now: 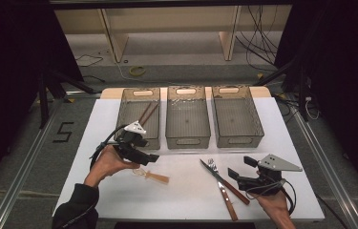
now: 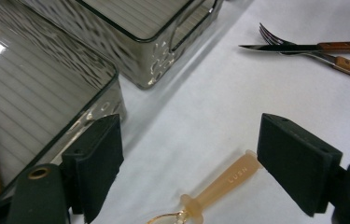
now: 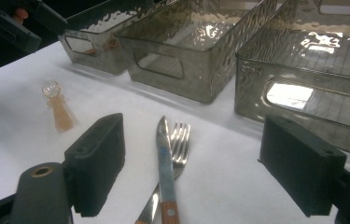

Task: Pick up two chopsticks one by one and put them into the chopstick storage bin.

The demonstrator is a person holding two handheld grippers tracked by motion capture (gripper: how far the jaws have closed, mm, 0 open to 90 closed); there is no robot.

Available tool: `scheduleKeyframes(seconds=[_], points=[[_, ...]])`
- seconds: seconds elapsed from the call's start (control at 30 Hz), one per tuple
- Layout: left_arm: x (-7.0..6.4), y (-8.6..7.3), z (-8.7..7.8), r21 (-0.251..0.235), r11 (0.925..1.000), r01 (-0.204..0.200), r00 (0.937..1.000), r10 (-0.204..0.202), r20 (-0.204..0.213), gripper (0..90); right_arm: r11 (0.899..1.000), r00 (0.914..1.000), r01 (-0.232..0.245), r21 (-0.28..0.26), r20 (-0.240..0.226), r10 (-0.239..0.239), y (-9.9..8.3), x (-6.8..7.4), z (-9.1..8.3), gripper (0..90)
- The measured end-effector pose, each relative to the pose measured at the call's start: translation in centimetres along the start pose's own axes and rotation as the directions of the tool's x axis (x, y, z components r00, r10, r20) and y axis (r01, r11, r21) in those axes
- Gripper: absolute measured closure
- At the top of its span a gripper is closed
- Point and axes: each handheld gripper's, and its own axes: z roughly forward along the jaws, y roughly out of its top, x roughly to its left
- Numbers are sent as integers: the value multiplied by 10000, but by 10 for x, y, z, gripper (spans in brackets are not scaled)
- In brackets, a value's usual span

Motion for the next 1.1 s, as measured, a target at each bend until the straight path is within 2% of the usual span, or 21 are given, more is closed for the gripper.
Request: scheduleKeyframes(seconds=[0.23, 0.37, 0.47, 0.57, 0.8, 1.1], points=[[-7, 0, 6, 295, 9990, -328, 9992, 322, 223, 211, 10000, 10000, -38, -23, -45, 38, 0, -1, 0, 230], [-13, 0, 12, 653, 9956, -668, 9974, 649, 319, 207, 10000, 10000, -78, -14, -55, 78, -1, -2, 0, 230], [-15, 0, 16, 886, 9928, -804, 9963, 775, 360, 202, 9999, 9999, -118, -1, -69, 118, -1, -3, 0, 230], [-17, -1, 21, 968, 9923, -776, 9962, 734, 466, 198, 10000, 9999, -69, 10, -84, 69, -1, -3, 1, 230], [-21, -3, 31, 1525, 9809, -1208, 9919, 1133, 568, 194, 10000, 9999, -73, 25, -134, 73, -1, -4, 3, 230], [-27, -7, 38, 1876, 9683, -1647, 9858, 1553, 639, 199, 10000, 9999, -94, 25, -135, 94, -1, -3, 2, 230]])
